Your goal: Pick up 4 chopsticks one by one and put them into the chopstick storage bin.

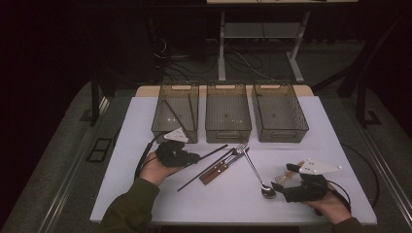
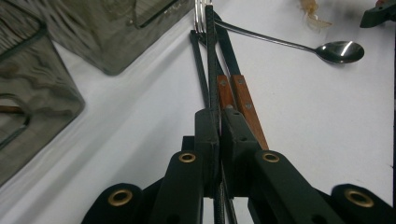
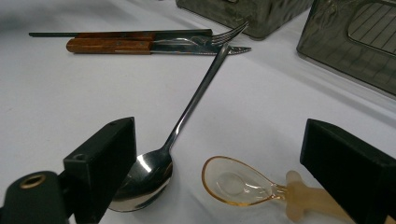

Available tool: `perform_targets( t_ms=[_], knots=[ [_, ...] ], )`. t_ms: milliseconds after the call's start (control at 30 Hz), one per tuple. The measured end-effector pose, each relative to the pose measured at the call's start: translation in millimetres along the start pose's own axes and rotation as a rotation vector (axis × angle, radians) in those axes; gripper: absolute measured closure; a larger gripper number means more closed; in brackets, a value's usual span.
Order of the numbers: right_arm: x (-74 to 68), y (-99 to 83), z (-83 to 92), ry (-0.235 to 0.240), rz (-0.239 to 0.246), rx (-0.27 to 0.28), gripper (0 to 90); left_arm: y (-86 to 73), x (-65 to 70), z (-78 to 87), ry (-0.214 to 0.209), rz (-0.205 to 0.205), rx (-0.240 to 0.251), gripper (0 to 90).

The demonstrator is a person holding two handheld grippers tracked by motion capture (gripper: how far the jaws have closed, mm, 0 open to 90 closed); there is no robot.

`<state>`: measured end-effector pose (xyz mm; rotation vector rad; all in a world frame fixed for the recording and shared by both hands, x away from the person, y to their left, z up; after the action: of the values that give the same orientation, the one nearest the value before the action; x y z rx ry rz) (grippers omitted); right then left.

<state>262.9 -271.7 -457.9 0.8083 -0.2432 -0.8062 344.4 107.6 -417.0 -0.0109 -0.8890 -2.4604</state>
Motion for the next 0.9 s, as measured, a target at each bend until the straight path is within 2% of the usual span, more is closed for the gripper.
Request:
perform_targets(
  t_ms=[400,567,900],
  knots=[
    [0.0,0.0,-0.8,0.000,0.000,-0.004,10.4,5.6,-4.7,16.0,-0.025,-0.008,0.012,85.9],
    [0.3,0.1,-0.6,-0.002,-0.008,-0.004,10.4,11.4,-9.1,23.9,-0.020,-0.016,0.031,85.8],
    [1.4,-0.3,-0.6,-0.005,-0.008,-0.003,10.4,28.2,-34.6,35.8,0.005,0.021,0.064,85.8]
  ],
)
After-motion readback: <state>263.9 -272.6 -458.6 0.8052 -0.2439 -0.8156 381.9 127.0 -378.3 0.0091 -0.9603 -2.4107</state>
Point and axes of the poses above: each handheld gripper's, and its own axes: z roughly backward along the jaws, y roughly out of its top, x roughly to its right, the point moved 3 cm from there along -z, roughly forward along the jaws, and after that the axes turned 9 degrees about -x, right-handed, at the moved point
